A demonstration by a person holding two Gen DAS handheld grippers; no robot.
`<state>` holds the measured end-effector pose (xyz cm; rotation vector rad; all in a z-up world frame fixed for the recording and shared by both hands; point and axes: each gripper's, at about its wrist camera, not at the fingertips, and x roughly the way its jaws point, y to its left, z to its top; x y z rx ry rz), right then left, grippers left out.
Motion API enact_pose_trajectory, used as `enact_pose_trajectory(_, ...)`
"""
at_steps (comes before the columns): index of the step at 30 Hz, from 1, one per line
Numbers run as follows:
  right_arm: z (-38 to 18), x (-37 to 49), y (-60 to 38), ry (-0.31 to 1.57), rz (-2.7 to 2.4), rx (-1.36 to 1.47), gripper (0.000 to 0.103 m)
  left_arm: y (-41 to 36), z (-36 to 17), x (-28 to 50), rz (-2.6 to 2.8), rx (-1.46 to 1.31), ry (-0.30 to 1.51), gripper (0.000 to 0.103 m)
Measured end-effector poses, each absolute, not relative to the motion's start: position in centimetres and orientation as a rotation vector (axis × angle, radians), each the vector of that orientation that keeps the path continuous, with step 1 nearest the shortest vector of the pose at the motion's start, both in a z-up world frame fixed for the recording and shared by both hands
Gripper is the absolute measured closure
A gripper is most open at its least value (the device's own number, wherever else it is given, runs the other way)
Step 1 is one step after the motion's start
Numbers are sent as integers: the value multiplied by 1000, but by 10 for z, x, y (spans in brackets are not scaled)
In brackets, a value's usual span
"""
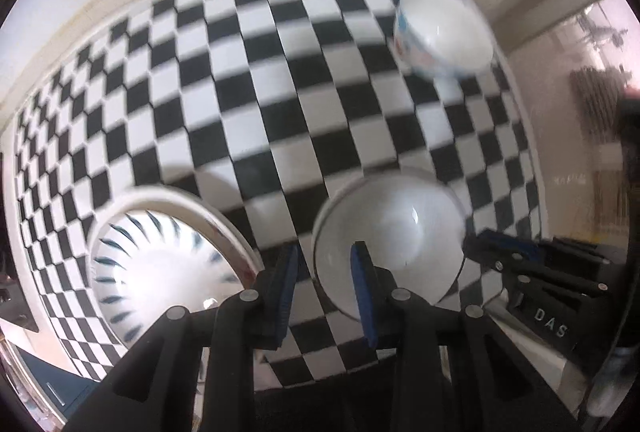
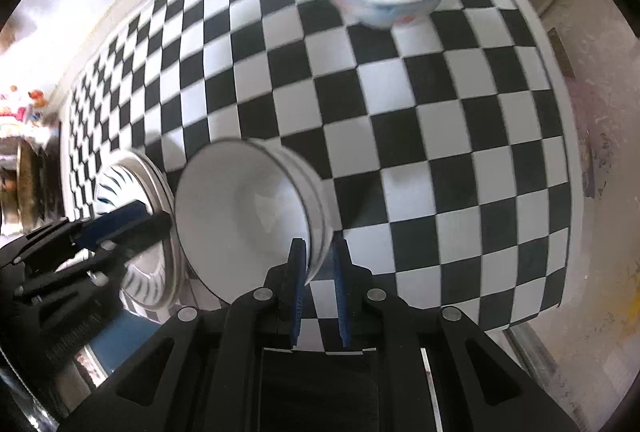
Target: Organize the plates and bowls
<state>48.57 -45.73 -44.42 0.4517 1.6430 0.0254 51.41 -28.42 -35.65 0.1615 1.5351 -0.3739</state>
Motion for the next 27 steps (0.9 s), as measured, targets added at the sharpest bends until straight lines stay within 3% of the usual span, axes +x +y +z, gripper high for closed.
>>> enact_pose_trajectory(1,-439,487,-465,1629,27,467,87,-284,-350,519,-372,148,1516,77)
enact_pose_trajectory(3,-430,490,-478,1603,24,487,75,-287,-339,529,-370,115,1483,77)
enact_pose_trajectory(5,-422,496,-493,1569,18,514,47,-295,-332,544,-380,92,1463,77)
enact_pose_trajectory(7,-416,504,-509,1537,13,543,35,-307,-331,562,-386,79,1462,77)
enact_pose_trajectory(17,-434,565,-583,1480,-90,659,35,-379,-362,632,-424,105,1524,77)
enact_pose_trajectory(27,-480,624,-605,1548,-130,645,35,-422,-403,675,-442,184,1576,77)
